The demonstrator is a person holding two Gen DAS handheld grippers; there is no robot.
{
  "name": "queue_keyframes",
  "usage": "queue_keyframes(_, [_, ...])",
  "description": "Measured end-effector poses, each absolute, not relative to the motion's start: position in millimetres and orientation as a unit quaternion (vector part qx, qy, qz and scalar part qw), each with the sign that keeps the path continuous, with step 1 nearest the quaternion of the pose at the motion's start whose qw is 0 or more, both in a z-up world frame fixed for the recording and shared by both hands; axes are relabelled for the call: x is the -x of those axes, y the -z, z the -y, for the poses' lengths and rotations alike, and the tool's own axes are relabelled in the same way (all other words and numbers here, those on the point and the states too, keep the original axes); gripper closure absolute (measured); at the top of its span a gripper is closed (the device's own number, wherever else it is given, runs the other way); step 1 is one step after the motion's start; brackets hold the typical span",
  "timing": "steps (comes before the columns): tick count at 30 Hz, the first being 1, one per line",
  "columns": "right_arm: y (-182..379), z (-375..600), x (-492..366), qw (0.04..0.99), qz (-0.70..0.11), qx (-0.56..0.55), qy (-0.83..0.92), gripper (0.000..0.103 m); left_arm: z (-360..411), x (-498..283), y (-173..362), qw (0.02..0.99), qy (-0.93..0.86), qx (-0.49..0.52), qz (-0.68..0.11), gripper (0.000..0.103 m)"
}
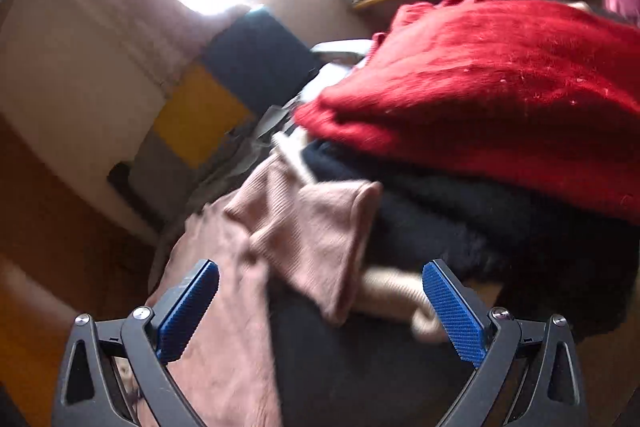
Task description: Fold clothes
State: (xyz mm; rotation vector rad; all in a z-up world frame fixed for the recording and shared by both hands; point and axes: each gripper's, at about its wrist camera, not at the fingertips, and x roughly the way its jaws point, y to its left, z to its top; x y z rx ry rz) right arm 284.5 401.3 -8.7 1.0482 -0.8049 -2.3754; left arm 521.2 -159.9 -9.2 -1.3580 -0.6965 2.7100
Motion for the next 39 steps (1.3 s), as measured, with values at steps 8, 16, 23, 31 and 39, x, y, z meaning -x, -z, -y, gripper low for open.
queue_keyframes(8, [28.9,-380.9,-257.3,0.205,0.252,-0.407,0.854,0.062,144.5,-511.4,11.1,0.027,-0.867,0.454,0.201,0.069])
queue_keyframes(16, [5.8,-309.9,-268.2,0.319,0.176,-0.390,0.846,0.095,131.6,-476.9,-15.5,0.074,-0.877,0.436,0.190,0.068])
queue_keyframes(23, [43.1,-246.7,-292.7,0.386,0.144,-0.430,0.803,0.092,83.9,-438.7,-51.0,0.141,-0.898,0.407,0.090,0.068])
queue_keyframes(31, [63.3,-260.0,-284.6,0.385,0.170,-0.431,0.798,0.093,69.1,-360.7,-13.7,0.199,-0.831,0.500,0.141,0.065])
queue_keyframes(39, [64.6,-266.4,-289.1,0.391,0.158,-0.409,0.809,0.092,72.7,-321.5,33.3,0.207,-0.760,0.551,0.274,0.063])
